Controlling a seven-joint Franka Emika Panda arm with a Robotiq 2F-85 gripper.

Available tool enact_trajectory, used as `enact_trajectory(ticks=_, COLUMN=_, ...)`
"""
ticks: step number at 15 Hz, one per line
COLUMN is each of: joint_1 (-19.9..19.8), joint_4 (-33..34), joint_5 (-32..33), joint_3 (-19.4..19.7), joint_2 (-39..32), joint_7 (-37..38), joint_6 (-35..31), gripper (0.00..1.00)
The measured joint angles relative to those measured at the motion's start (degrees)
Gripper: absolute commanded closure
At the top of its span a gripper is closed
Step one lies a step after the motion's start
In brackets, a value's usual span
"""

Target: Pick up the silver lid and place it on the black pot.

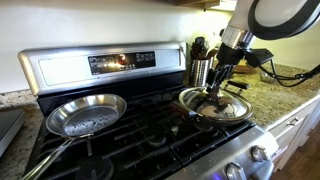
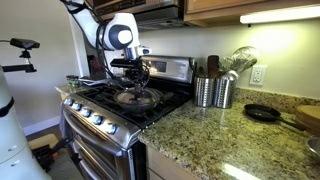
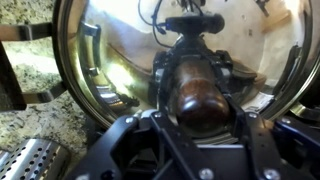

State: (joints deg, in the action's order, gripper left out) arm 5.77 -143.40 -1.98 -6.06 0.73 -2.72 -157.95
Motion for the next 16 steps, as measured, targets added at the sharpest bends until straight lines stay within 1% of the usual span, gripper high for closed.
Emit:
enact_trajectory(ticks=1, joint_1=0.00, joint_4=-0.05, joint_5=0.02, joint_3=0.07, joint_2=0.03, joint_7=0.00, joint_6=-0.12, gripper=0.04)
enact_trajectory(ticks=3, joint_1=0.00, joint_4=-0.08, joint_5=0.03, joint_3=0.08, joint_2=0.33, joint_7=0.00, joint_6=-0.13, gripper=0.00)
enact_trajectory(ticks=5, joint_1=-0.03, joint_4=-0.08, joint_5=0.92, joint_3=0.15, joint_2=0.90, joint_7=0.13, joint_6=-0.07, gripper=0.00)
enact_trajectory(ticks=10, joint_1=-0.68, joint_4=-0.54, joint_5=5.99, joint_3=0.56, joint_2=4.69, joint_7=3.98, joint_6=0.26, gripper=0.00)
enact_trajectory(ticks=13, joint_1=-1.32, joint_4=-1.00, joint_5=7.20, joint_3=0.56, joint_2=7.28, joint_7=5.75, joint_6=0.51, gripper=0.00)
enact_trajectory(ticks=16, joint_1=-1.35, joint_4=-1.00, joint_5=7.17, joint_3=0.49, joint_2=7.43, joint_7=5.76, joint_6=0.51, gripper=0.00)
